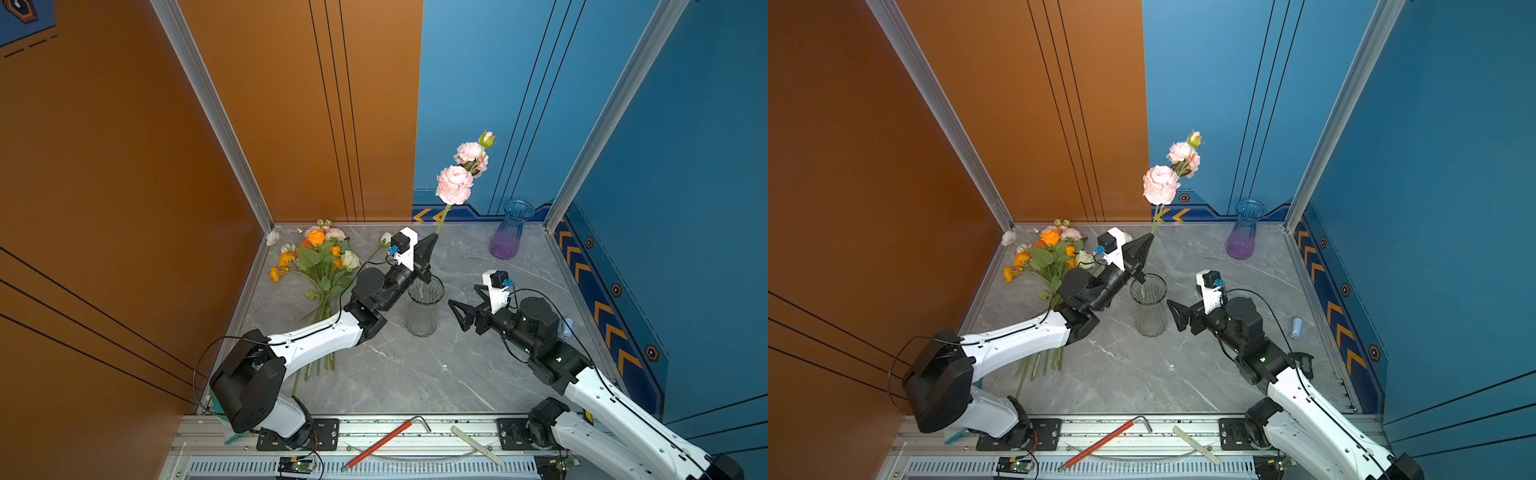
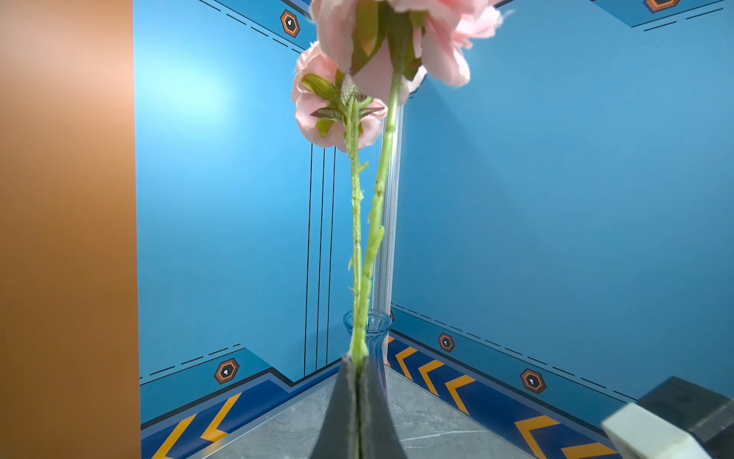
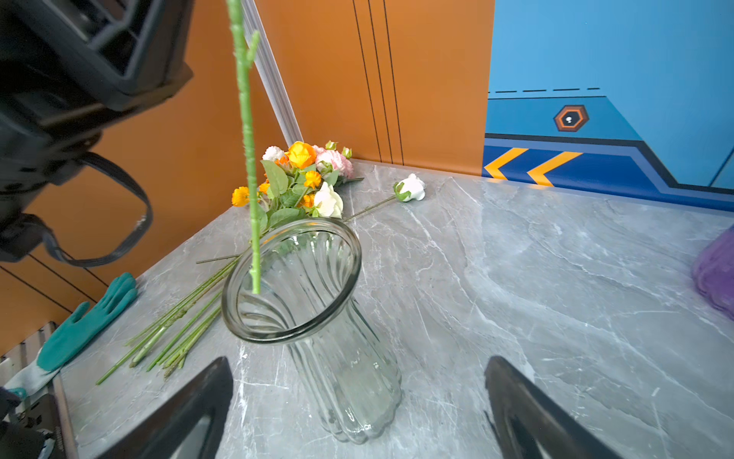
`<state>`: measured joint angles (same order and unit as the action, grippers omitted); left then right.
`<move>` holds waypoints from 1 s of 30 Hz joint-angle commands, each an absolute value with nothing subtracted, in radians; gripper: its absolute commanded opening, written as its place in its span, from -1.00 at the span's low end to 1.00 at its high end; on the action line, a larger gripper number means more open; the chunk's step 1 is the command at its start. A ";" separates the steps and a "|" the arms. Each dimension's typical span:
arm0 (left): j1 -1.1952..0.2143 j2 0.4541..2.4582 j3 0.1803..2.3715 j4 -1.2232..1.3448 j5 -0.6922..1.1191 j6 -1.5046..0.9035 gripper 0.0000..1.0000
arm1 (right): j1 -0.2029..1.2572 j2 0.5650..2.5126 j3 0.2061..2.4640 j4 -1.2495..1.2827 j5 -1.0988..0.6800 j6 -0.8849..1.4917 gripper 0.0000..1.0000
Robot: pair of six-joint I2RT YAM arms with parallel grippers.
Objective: Arrange flowers in a vase
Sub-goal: Place the flower in the vase.
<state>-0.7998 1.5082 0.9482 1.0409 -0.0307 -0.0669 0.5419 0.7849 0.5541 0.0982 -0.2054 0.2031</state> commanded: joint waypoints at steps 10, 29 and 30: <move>-0.806 1.518 0.788 1.147 0.031 -0.076 -1.00 | 0.542 0.825 0.548 0.166 -0.329 0.204 0.99; -0.803 1.340 0.656 0.928 -0.027 -0.088 -0.44 | 0.548 0.843 0.548 0.161 -0.310 0.191 0.99; -0.802 1.325 0.648 0.924 -0.037 -0.086 -0.41 | 0.549 0.842 0.548 0.161 -0.310 0.190 0.99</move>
